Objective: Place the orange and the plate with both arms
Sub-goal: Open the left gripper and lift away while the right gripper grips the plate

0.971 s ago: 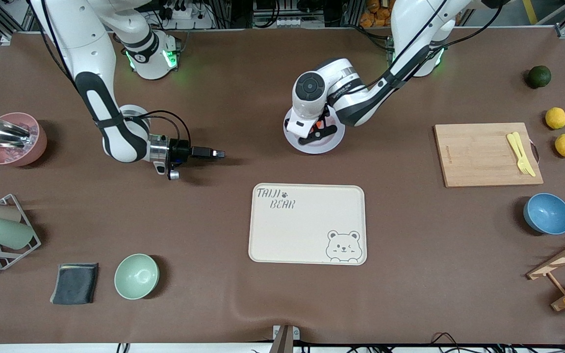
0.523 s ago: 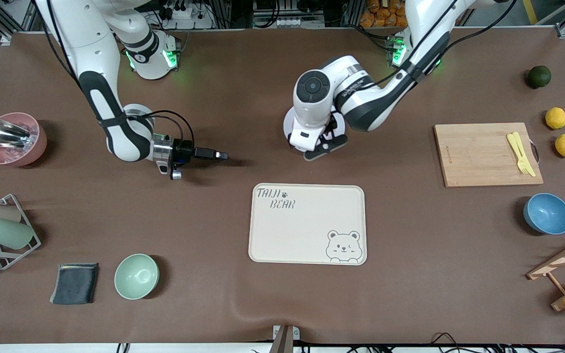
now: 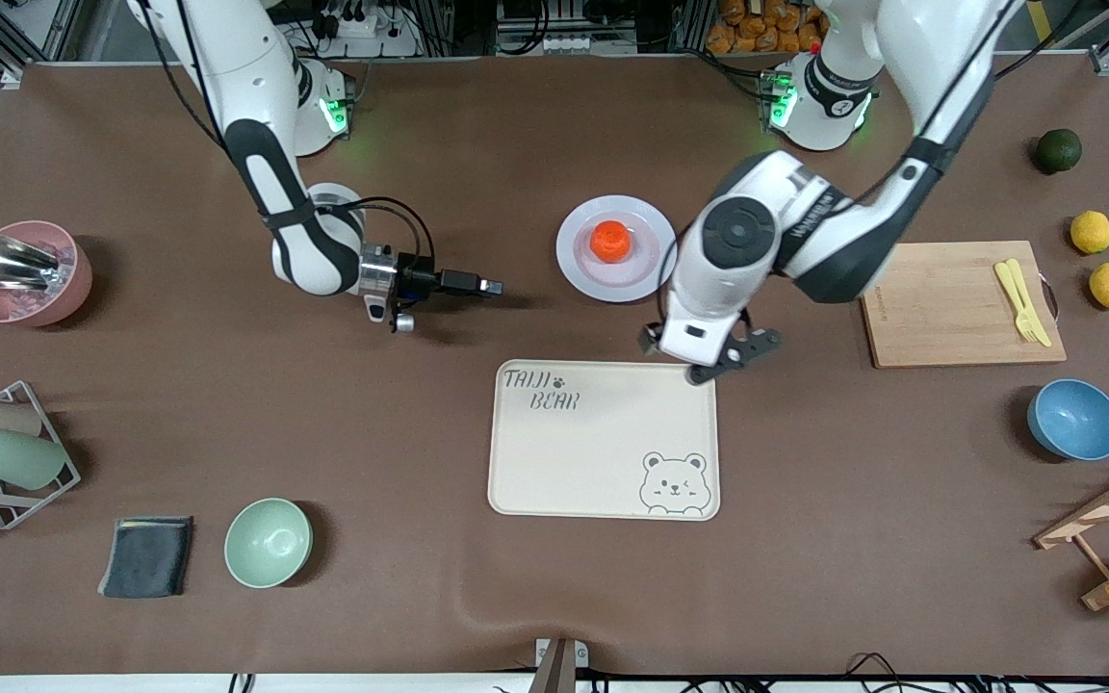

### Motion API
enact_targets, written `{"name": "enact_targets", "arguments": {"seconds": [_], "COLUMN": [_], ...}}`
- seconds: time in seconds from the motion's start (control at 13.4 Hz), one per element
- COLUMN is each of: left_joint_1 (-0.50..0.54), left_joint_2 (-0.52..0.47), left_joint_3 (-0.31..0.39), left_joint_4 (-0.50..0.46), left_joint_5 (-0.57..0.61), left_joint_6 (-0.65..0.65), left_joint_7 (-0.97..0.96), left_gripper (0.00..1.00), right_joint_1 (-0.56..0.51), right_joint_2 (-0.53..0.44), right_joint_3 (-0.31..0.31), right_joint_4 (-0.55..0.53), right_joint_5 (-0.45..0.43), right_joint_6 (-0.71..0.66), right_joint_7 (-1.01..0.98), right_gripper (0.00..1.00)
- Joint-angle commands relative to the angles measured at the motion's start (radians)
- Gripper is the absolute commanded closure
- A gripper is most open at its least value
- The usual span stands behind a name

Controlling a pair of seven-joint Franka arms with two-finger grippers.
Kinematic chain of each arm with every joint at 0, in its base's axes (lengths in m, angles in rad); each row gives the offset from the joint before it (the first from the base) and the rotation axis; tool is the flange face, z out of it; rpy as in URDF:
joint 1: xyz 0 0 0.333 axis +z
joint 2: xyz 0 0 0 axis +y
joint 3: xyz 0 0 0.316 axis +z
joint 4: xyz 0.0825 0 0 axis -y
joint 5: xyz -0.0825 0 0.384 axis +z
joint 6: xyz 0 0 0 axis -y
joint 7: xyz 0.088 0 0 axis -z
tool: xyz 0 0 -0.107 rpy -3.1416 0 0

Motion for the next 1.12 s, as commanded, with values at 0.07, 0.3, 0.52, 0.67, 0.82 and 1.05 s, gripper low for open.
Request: {"name": "enact_targets", "arguments": {"seconds": [0.07,0.3,0.52,0.67,0.82,1.05], "left_joint_1": [-0.018,-0.018,-0.026,-0.058,-0.063,-0.061], "left_joint_2": [-0.067,-0.097,-0.137,-0.168,-0.203,-0.271], "left_joint_3": [0.144,0.238,0.328,0.410,0.463,0.531], "left_joint_4": [-0.006,-0.007,-0.007,-0.012,-0.010,-0.007], "left_joint_5": [0.001,-0.049,-0.103,-0.140,-0.180,-0.215], "left_joint_6": [-0.034,-0.039,-0.080,-0.094,-0.136,-0.189], "left_joint_7": [0.185,0.345,0.523,0.630,0.763,0.919], "left_gripper": [0.00,0.00,0.00,0.00,0.00,0.00], "right_joint_1": [0.089,0.164,0.179,0.211,0.236,0.262], "right_joint_2": [0.013,0.018,0.039,0.045,0.050,0.056], "right_joint_3": [-0.007,-0.009,-0.007,-0.007,-0.007,-0.007], "right_joint_4": [0.001,0.008,0.016,0.021,0.033,0.036], "right_joint_5": [0.125,0.208,0.210,0.258,0.285,0.294], "right_joint_6": [0.002,0.021,0.041,0.047,0.086,0.094], "right_joint_7": [-0.034,-0.054,-0.085,-0.097,-0.123,-0.126], "right_gripper": [0.10,0.20,0.21,0.22,0.28,0.31]}}
